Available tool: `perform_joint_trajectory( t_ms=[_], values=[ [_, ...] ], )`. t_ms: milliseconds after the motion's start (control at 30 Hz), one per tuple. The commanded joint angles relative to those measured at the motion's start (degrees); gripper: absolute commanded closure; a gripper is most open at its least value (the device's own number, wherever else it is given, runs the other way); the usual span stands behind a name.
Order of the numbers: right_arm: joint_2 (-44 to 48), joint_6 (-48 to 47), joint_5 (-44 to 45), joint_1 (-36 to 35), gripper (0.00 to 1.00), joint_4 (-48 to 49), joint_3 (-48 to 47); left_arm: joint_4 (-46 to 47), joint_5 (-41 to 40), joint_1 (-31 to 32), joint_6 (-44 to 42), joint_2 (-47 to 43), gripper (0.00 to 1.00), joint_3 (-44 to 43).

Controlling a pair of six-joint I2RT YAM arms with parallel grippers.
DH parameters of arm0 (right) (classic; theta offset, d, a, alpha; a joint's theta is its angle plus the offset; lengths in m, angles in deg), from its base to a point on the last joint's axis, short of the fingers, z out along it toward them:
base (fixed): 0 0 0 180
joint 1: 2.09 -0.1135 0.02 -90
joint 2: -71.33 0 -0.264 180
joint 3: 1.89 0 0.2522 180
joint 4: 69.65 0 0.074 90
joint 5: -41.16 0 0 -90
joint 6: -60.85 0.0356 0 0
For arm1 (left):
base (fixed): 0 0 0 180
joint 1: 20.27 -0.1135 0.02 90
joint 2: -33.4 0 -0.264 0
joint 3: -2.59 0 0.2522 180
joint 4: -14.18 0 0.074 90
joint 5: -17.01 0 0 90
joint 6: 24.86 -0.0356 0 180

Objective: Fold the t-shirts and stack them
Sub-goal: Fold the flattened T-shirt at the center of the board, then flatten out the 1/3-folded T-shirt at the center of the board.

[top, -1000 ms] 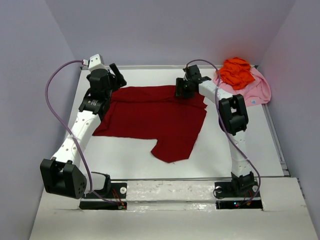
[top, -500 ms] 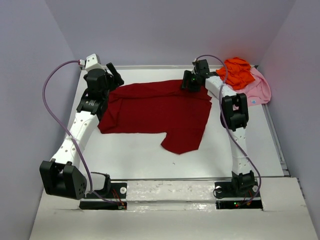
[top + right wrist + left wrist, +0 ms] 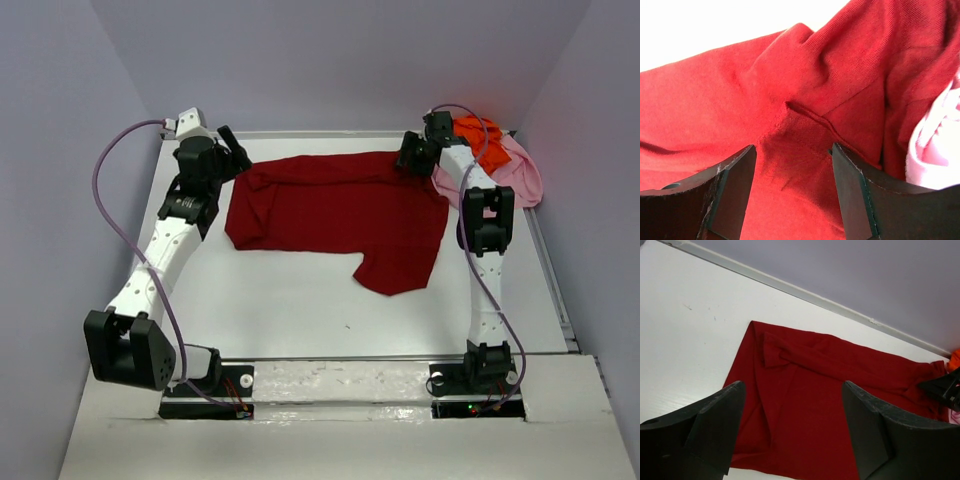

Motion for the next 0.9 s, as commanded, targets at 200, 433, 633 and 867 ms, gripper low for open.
perform_joint_trajectory(
  t_ms=[200,433,633,867],
  values=[
    [4.6,-1.2,-2.6,-0.8,0.32,-1.7,0.2,2.2,9.9,2.4,6.7,16.8,0.16,2.5],
    [4.8,-0.6,-3.5,-0.8,0.32,-1.6,0.8,-1.5,6.1,4.8,9.4,18.3,0.19,7.0],
    [4.4,0.3,-6.4,-0.8,0.32,-0.9,1.1,-5.7,-3.0,7.1,9.4,12.8,0.19,14.5],
    [4.1,1.1,-8.8,-0.8,0.32,0.5,2.8,-13.5,-16.5,10.4,8.0,16.5,0.19,9.3]
  ],
)
